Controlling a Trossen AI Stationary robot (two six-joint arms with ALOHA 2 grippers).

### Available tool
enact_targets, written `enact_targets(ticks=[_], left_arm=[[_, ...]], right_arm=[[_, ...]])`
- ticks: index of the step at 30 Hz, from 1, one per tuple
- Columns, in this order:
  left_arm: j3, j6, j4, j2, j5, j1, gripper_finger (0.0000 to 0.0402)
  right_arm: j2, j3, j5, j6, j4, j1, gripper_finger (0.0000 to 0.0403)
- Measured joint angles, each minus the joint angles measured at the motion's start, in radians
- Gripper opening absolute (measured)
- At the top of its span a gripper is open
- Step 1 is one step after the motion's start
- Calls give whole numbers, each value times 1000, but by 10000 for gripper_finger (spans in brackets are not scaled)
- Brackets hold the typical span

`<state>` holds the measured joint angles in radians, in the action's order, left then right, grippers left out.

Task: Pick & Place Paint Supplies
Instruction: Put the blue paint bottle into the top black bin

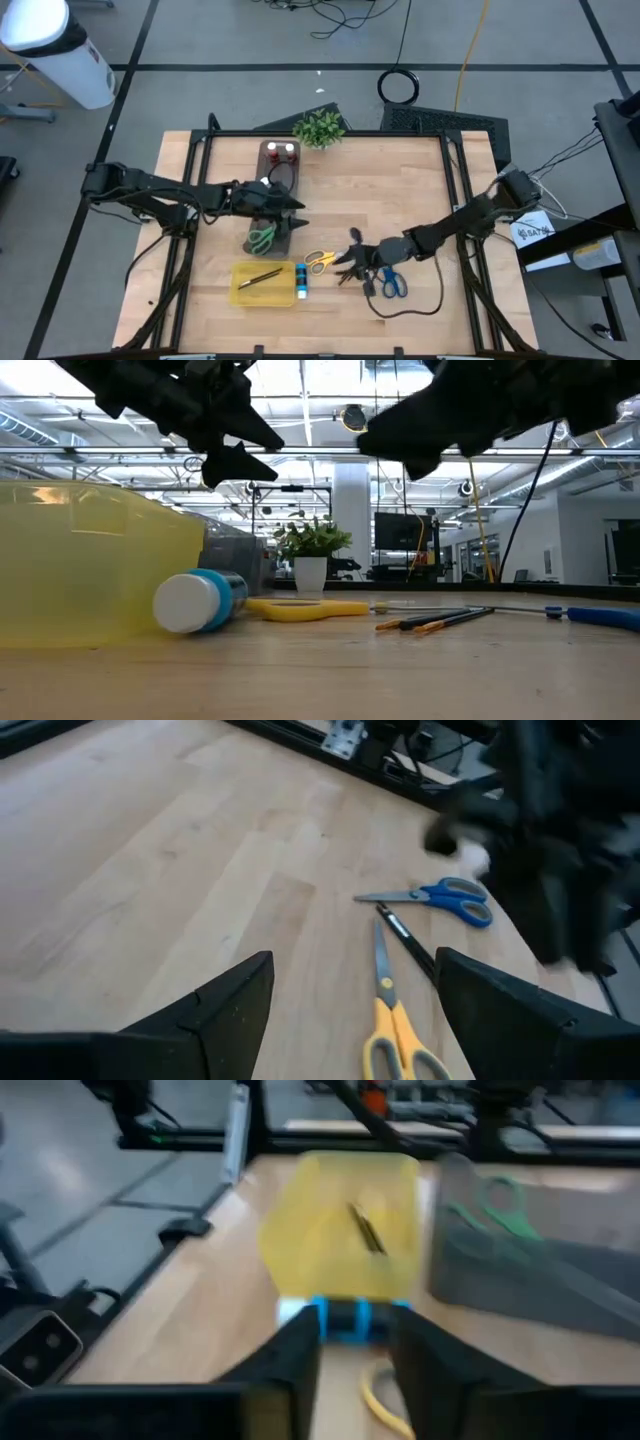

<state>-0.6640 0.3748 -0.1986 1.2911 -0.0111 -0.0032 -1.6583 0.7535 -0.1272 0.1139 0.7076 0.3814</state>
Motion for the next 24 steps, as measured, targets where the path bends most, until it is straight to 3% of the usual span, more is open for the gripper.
enact_targets(ticks=[2,5,10,13,17,20,24], left_arm=[[0,2,-8,-1,-8,1,279],[0,-1,-29,-4,-16,1,279],[0,0,-38,-4,-16,2,282],[0,0,-37,-4,-5,1,282],[0,-4,-37,-4,19,0,283],[0,-4,-38,-4,20,0,283],[0,-4,-37,-4,20,0,283]], right_arm=[[-81,52,26,-7,28,-2,156],[-201,176,29,-14,-65,-8,222],[-333,410,35,-27,-373,-44,314],[-365,526,113,-22,-551,-76,357],[-370,583,156,-118,-626,-93,385],[-371,583,160,-273,-635,-91,388],[-372,583,250,-378,-654,-90,384]])
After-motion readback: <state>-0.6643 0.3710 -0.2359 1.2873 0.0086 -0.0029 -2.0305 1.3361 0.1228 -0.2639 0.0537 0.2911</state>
